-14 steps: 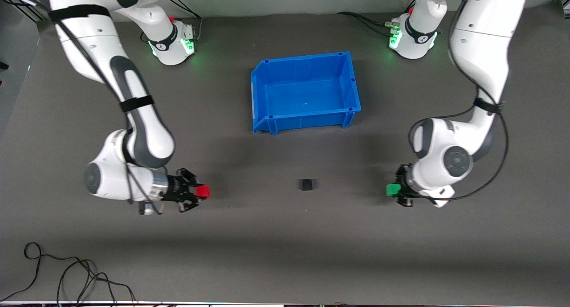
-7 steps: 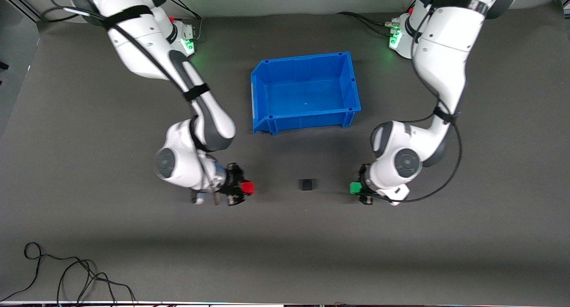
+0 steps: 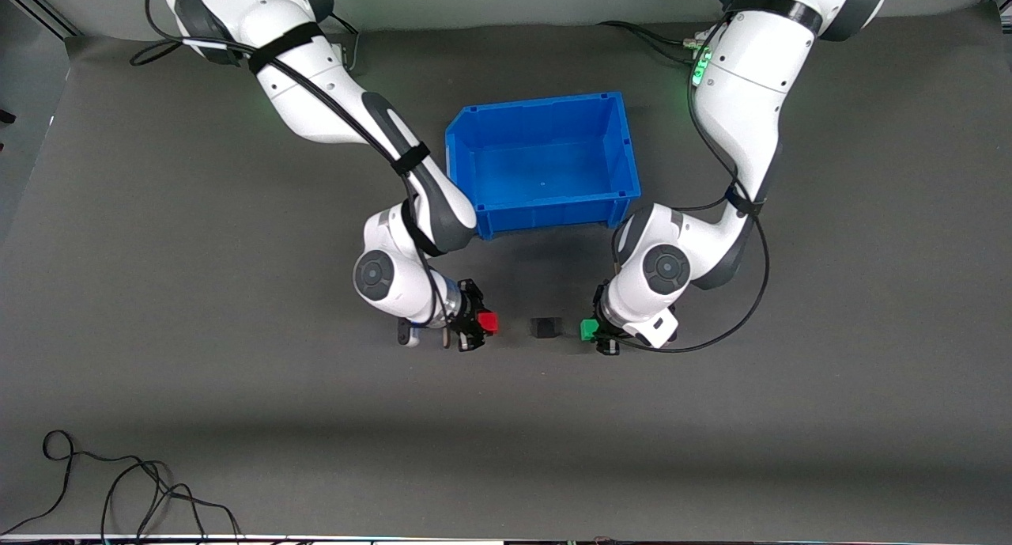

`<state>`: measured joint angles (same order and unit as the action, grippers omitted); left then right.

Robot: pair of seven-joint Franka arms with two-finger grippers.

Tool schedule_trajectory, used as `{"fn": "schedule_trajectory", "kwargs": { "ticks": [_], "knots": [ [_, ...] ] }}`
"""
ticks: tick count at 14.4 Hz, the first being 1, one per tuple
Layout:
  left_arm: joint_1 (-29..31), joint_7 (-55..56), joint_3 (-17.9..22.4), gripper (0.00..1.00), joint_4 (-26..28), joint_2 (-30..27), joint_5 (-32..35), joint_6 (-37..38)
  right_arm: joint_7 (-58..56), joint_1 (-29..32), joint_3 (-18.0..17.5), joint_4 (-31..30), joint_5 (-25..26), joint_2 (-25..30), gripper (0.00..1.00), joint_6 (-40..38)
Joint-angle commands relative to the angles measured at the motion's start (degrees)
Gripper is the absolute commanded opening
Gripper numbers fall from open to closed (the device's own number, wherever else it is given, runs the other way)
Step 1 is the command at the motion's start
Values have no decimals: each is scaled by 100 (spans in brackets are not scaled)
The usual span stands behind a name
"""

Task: Attach green and red cubes to black cube
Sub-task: 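Carry the red cube and the green cube toward the black cube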

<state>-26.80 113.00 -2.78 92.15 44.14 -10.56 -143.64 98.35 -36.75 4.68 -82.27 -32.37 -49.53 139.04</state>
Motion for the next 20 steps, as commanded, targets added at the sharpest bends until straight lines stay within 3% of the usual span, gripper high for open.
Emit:
{"fn": "schedule_trajectory", "kwargs": {
  "ticks": [1, 13, 20],
  "knots": [
    [-202, 310, 85, 0, -513, 376, 27, 47, 149, -166, 77, 466, -94, -337, 13, 18],
    [-370, 407, 85, 0, -645, 456, -43, 91, 185, -421, 50, 888, -85, -715, 12, 387],
    [-440, 398, 85, 0, -681, 447, 1, 108, 202, -429, -169, 1054, -59, -882, 12, 809]
  ]
}}
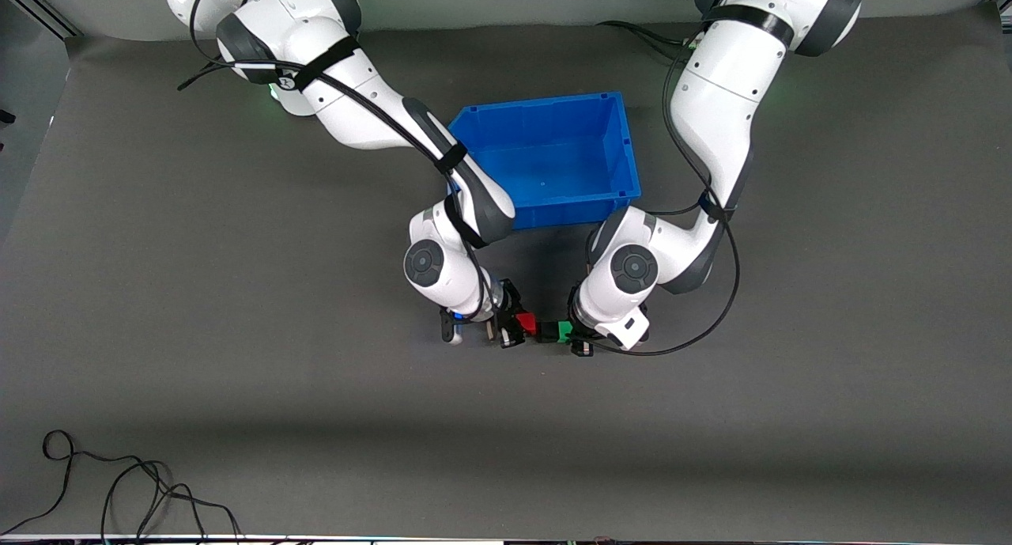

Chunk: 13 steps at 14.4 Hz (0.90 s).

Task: Attach green and red cubes to black cube
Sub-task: 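Set the red and green cubes down beside the black cube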

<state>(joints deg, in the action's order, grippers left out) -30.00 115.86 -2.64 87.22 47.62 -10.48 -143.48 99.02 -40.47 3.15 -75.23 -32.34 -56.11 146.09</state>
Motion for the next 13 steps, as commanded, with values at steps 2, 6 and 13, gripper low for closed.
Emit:
{"fn": "schedule_trajectory", "kwargs": {
  "ticks": [2, 6, 13],
  "knots": [
    [-120, 112, 71, 0, -187, 89, 20, 136, 127, -57, -16, 360, -62, -242, 12, 165],
    [-120, 104, 71, 0, -161, 63, 29, 154, 127, -49, -16, 351, -53, -242, 52, 183],
    [-94, 86, 106, 85, -187, 54, 143, 40, 30, 48, 54, 316, -9, -6, 100, 139]
  ]
}}
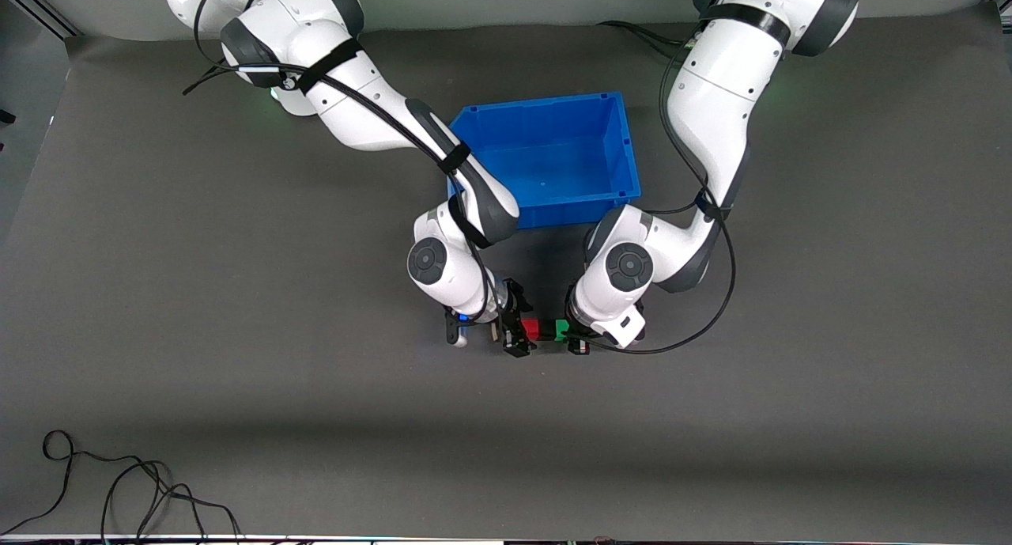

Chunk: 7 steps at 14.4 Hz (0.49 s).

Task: Attach green and red cubes to black cube
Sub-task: 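Set the red and green cubes down beside the black cube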

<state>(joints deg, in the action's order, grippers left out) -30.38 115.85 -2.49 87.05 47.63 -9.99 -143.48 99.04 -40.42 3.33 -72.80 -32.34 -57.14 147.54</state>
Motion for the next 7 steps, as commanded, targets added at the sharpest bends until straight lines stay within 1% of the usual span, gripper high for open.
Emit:
{"fn": "schedule_trajectory", "kwargs": {
  "ticks": [1, 2, 4, 5, 6, 7],
  "knots": [
    [-38, 70, 99, 100, -171, 27, 102, 74, 28, 87, 54, 30, 26, 194, 100, -49],
    [-21, 43, 187, 100, -179, -25, 137, 135, 28, 113, 123, -14, 79, 290, 100, -137],
    [14, 25, 371, 100, -171, -209, 277, 258, -25, 122, 412, -24, 210, 510, 100, -662],
    [15, -62, 398, 100, -171, -289, 409, 528, -216, 122, 553, -15, 385, 642, 100, -1004],
    [15, -324, 451, 100, -153, -446, 593, 827, -497, 140, 668, -23, 483, 756, 100, -1304],
    [102, -709, 460, 100, -110, -630, 621, 1100, -917, 166, 826, -32, 510, 870, 100, -1602]
  ]
}}
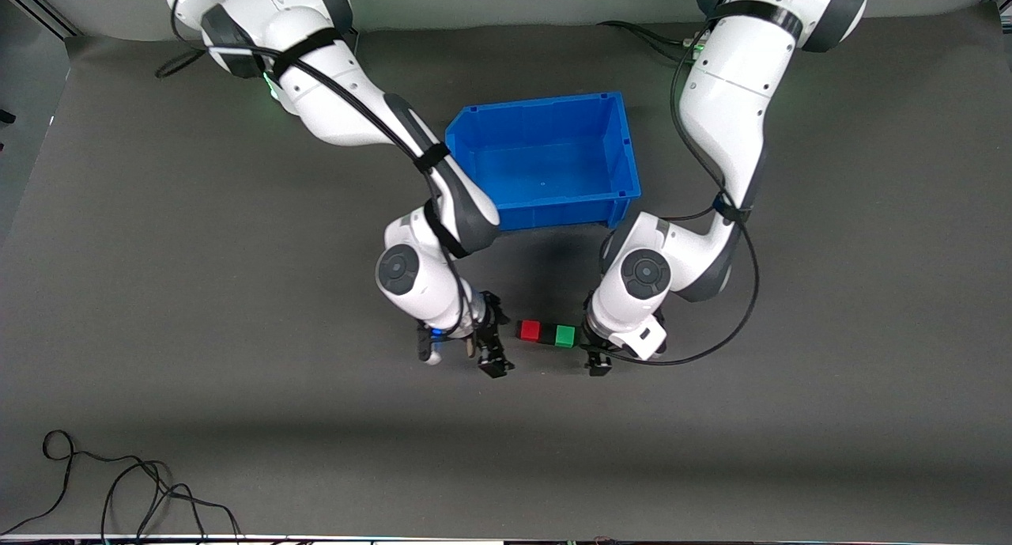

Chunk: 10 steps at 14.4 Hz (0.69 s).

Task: Attach green and red cubes to black cube
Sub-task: 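Open both grippers and lift them away from the cubes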

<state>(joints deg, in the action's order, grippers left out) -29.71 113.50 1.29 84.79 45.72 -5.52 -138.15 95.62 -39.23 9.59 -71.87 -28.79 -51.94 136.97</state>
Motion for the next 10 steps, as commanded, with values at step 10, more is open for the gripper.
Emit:
{"fn": "schedule_trajectory", "kwargs": {
  "ticks": [10],
  "knots": [
    [1844, -6200, 82, 100, 557, -2268, -257, 2614, -5111, 56, 1932, -143, 646, 1370, 100, -2781]
  ]
}}
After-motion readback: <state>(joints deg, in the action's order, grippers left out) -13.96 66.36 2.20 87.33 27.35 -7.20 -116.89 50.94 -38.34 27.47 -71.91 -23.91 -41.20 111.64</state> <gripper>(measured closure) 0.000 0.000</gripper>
